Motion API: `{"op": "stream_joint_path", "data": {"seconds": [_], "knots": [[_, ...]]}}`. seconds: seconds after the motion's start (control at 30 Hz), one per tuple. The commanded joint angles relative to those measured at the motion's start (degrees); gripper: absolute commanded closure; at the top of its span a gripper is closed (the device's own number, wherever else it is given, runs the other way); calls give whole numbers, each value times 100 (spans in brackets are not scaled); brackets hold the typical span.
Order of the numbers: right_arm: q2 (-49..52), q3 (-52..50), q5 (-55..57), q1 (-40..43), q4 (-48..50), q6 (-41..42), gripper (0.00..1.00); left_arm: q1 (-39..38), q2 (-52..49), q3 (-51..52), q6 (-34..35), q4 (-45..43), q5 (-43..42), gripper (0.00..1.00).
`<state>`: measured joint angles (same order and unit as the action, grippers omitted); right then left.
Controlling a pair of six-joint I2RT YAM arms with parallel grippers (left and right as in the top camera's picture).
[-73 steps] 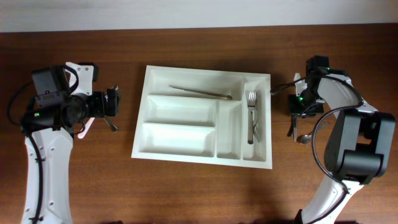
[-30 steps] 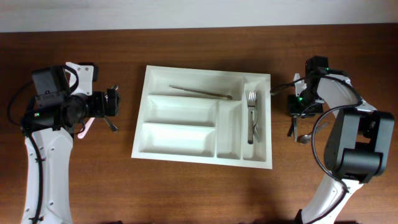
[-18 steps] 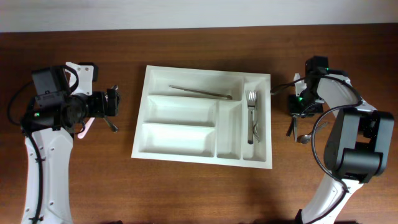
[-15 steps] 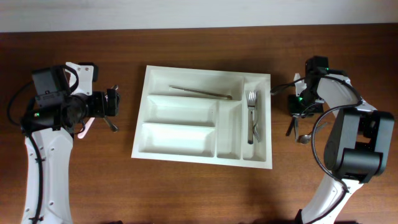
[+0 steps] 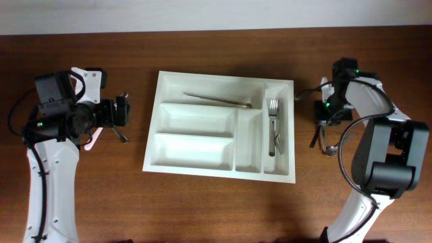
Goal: Pack container
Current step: 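Carry the spoon to the tray and drop it in the middle-right compartment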
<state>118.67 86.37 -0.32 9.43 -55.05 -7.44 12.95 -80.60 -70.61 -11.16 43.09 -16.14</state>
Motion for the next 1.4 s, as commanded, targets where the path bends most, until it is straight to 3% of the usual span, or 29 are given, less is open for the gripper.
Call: {"op": "stream_joint_path", "data": {"seconds": [0.0,0.3,0.6,0.9,1.07,1.23,1.37], "knots": [[-575,450,-103,-35,-76,90,96,13,-17,-90,-94,-13,-103,1],[-1244,772,-407,-348,-684,1047,96,13,-17,-90,-94,-13,-103,1],[-1565,730,-420,-1611,-1200,2428,96,13,-17,-90,-94,-13,-103,1],[-1384,-15,-138,-3047,-260,3613,96,13,-17,-90,-94,-13,-103,1],[-1349,-734,-59,-3283,603,3799,96,13,-17,-90,-94,-13,-103,1],[-1346,-1139,-55,-3305,798,3797,96,13,-17,-90,-94,-13,-103,1],[-1346,-1222,-59,-3305,951,3777,72,13,-17,-90,-94,-13,-103,1]]}}
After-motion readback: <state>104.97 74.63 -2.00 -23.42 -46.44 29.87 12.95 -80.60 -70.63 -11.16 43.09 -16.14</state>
